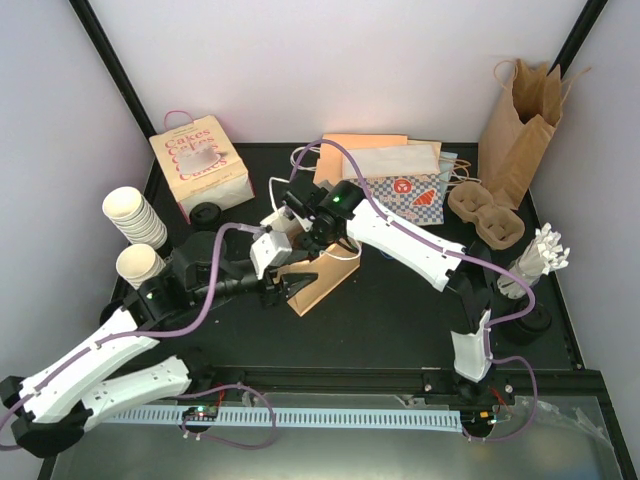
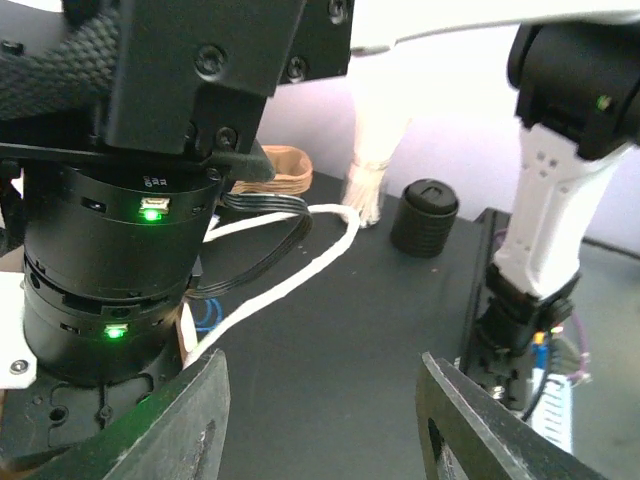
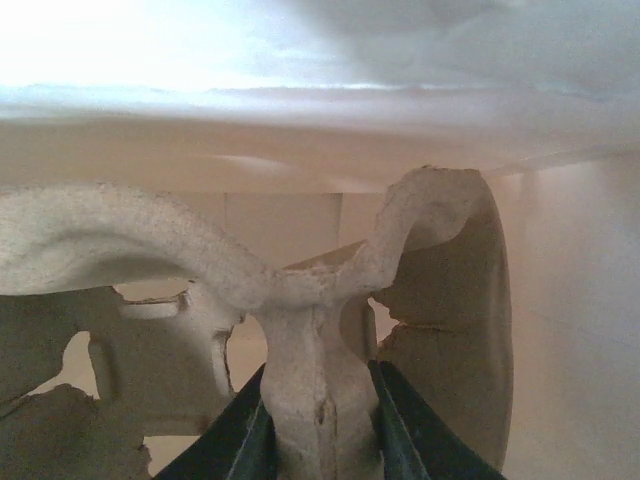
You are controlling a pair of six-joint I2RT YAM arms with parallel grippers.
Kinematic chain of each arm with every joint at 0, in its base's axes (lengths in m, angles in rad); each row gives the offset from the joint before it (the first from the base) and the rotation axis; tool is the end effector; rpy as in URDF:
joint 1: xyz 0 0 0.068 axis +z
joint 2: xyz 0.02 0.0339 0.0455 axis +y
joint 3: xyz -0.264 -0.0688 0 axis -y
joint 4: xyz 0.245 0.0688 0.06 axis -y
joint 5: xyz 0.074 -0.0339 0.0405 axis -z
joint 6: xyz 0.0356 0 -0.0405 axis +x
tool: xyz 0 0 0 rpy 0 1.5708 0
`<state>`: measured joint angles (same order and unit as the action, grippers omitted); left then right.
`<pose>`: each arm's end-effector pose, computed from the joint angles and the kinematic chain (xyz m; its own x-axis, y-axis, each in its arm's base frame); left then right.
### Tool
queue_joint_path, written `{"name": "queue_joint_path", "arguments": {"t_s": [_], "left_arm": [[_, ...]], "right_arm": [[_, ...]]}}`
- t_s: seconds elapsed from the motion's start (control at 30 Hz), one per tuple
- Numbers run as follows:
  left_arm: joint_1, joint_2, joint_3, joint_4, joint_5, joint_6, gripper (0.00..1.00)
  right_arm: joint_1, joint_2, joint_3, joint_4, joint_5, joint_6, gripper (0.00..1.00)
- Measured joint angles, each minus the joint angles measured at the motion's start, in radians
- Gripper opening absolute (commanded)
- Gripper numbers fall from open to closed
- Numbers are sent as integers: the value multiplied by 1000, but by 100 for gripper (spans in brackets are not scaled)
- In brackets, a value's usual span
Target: Pack the takeout coffee
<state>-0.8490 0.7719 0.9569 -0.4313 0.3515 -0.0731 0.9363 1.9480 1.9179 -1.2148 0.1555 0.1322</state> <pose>0.0997 -0.1318 0.3755 -0.2283 0.1555 -0.9611 0.9111 0.3821 -0.1546 0.2409 0.3180 0.3081 -0.6577 -0.6739 -0.3367 -0.6856 0.7207 -0.1032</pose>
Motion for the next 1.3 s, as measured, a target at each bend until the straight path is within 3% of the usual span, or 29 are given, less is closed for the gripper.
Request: {"name": "queue_joint_path", "arguments": {"t_s": [0.3,0.57,0.93,1.03,1.3], "left_arm": [[-93,69,-24,65,-220,158,56],[-96,107,-60,141,-290,281,51],[-110,147,-69,217,-226,372,19],[-116,157,-69,220,-207,379,3],[-128,166,-68,218,-168,388,2]], "right_arm": [[0,0,-1,1,-2,1,24],[0,0,-2,3,-6,1,24],[0,0,-2,4,-8,1,24],[0,0,-2,4,-8,1,24],[0,0,-2,4,-8,1,24]]}}
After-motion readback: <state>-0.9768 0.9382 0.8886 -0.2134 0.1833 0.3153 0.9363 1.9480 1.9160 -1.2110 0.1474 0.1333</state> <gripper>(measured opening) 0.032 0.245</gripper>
